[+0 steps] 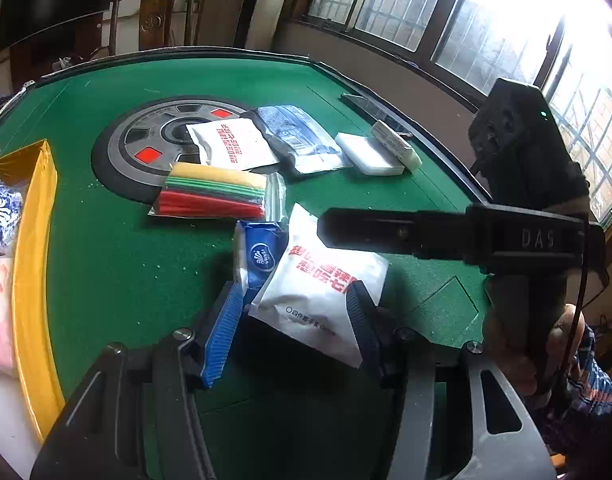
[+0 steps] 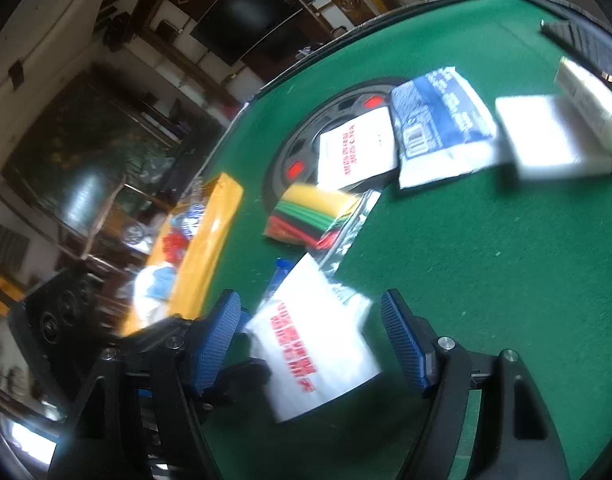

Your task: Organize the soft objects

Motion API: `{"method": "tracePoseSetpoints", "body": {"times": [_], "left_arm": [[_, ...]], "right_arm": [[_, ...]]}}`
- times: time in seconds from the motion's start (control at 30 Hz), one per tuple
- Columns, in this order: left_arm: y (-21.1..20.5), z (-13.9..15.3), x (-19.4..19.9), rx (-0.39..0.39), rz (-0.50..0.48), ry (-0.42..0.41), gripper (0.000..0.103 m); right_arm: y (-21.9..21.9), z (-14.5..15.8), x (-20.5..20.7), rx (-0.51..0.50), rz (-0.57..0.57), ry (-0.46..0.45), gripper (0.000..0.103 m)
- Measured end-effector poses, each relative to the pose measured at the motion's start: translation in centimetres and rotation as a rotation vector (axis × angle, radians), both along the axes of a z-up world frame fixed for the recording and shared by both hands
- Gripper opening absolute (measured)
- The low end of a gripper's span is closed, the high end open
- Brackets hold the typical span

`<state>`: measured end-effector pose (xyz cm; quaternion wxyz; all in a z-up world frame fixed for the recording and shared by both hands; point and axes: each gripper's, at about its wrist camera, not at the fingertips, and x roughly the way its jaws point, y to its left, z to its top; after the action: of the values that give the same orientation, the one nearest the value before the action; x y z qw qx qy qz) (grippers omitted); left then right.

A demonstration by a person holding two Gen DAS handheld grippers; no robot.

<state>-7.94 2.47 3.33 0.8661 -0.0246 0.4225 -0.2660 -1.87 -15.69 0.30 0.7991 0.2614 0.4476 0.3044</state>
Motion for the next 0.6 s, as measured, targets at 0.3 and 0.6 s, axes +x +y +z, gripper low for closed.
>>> {"method": "tracePoseSetpoints", "body": {"times": [0.3,0.6], "left_arm": [[1.1,-1.7,0.4,-0.060,0.027,0.091,0.053],[2.6,-2.0,0.7,-0.146,0.058,0.117,0.054]], "right_arm": [[1.0,-0.2,-1.1,0.003,0.062,0.016,0.054],[2.0,-0.5,-1.7,0.019,0.123,0.011,0.038]]}}
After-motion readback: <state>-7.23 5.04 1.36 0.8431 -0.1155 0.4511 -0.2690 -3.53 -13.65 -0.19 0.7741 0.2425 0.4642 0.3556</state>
